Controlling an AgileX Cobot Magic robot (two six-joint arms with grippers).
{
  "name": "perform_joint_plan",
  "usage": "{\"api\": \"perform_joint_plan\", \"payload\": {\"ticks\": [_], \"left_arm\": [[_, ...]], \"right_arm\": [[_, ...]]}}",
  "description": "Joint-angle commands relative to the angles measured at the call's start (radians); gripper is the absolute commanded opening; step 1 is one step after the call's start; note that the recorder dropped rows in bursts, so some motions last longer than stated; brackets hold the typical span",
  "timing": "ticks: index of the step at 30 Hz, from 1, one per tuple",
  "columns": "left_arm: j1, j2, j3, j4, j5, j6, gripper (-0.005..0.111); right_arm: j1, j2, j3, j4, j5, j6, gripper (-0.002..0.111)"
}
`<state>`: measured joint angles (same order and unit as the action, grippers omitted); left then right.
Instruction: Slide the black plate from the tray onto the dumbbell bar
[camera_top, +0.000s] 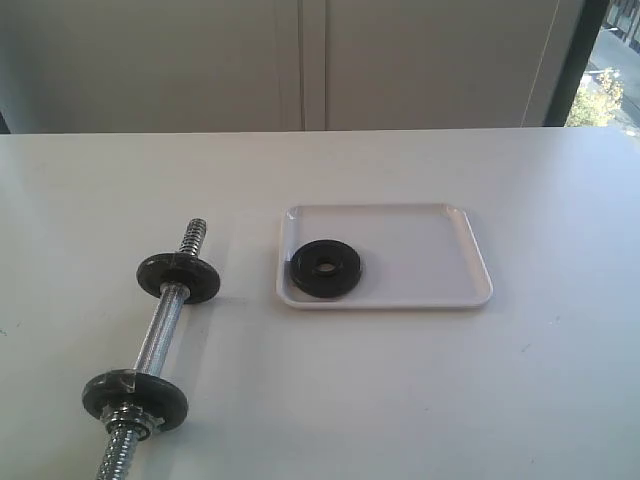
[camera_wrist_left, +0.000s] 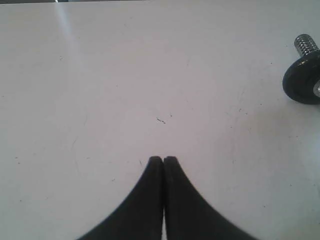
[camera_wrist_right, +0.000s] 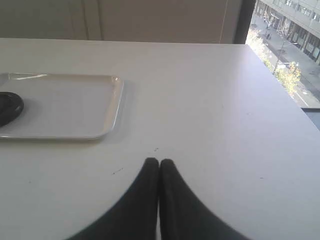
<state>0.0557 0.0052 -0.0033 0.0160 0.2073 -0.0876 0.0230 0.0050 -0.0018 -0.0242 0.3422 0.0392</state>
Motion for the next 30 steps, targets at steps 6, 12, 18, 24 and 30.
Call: {"api": "perform_joint_plan", "payload": {"ticks": [6, 12, 18, 24, 30], "left_arm": [[0.002, -0.005, 0.003, -0.007, -0.005, -0.003, 0.000], [0.002, -0.005, 0.003, -0.007, -0.005, -0.003, 0.000], [0.002, -0.005, 0.003, -0.007, -0.005, -0.003, 0.000], [0.002, -0.005, 0.003, -0.007, -0.005, -0.003, 0.000], [0.002, -0.005, 0.003, -0.007, -0.013, 0.116, 0.000]], "right_arm": [[-0.005, -0.005, 0.002, -0.002, -0.007, 0.000, 0.000], [-0.003, -0.005, 0.002, -0.002, -0.007, 0.000, 0.000], [-0.003, -0.005, 0.002, -0.002, -0.007, 0.000, 0.000], [0.010, -0.005, 0.002, -0.002, -0.007, 0.000, 0.000], [0.072, -0.005, 0.002, -0.002, -0.007, 0.000, 0.000]]}}
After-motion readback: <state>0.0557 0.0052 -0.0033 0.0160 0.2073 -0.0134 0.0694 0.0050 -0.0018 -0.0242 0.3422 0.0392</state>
